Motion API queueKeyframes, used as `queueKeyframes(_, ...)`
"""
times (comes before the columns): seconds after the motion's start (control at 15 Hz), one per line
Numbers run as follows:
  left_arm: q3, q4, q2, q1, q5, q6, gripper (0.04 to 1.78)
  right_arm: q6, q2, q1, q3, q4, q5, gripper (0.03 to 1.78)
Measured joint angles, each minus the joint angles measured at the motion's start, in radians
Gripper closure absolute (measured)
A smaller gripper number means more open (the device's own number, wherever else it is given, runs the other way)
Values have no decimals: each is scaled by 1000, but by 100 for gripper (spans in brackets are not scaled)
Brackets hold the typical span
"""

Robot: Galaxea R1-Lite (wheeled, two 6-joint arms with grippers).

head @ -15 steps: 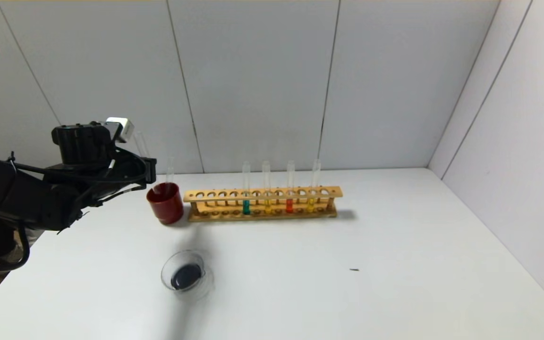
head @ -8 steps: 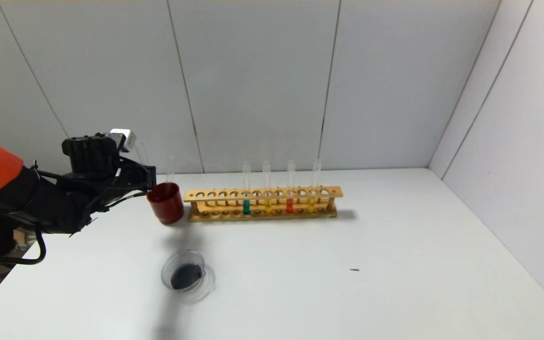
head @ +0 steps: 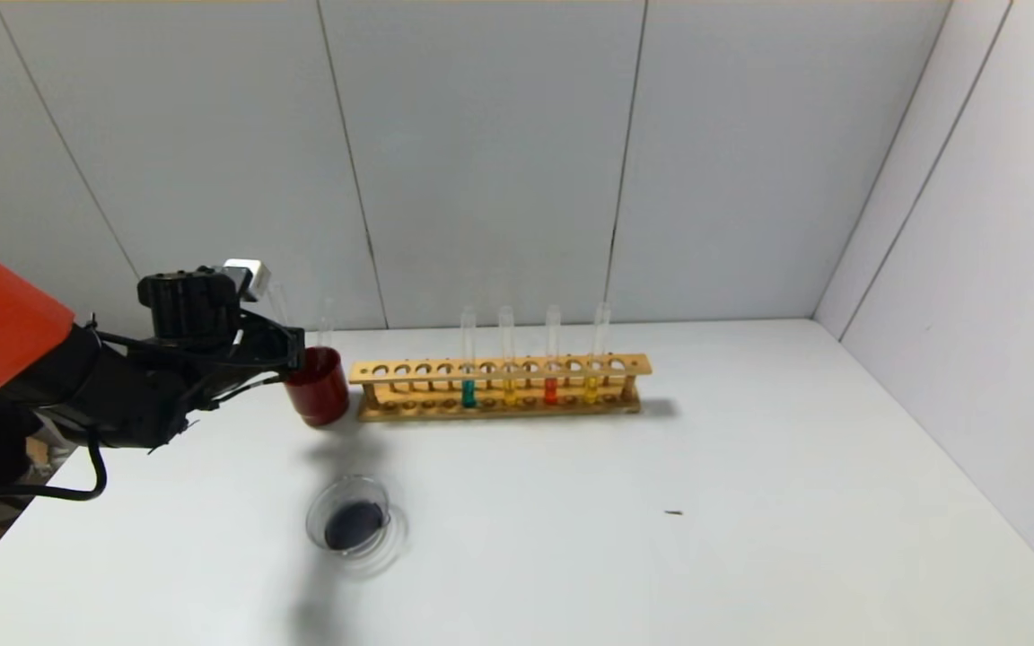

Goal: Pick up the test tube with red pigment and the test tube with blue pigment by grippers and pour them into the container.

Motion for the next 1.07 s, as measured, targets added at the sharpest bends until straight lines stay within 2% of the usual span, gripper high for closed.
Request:
queueKeyframes(0.13,0,0,3,0,0,0,143,0,0,0,0,0,0,6)
queueKeyframes(0.27,1,0,3,0,3,0,124,0,0,0,0,0,0,6)
queueKeyframes(0.53,9,0,-4,-5,5,1,60,0,0,0,0,0,0,6)
queueKeyframes(0.73,16,0,-16,-5,8,1,23,0,0,0,0,0,0,6)
queueKeyframes(0.87,23,0,-30,-6,10,3,10,0,0,0,0,0,0,6)
queueKeyframes(1.07,40,1,-80,-6,10,3,8,0,0,0,0,0,0,6)
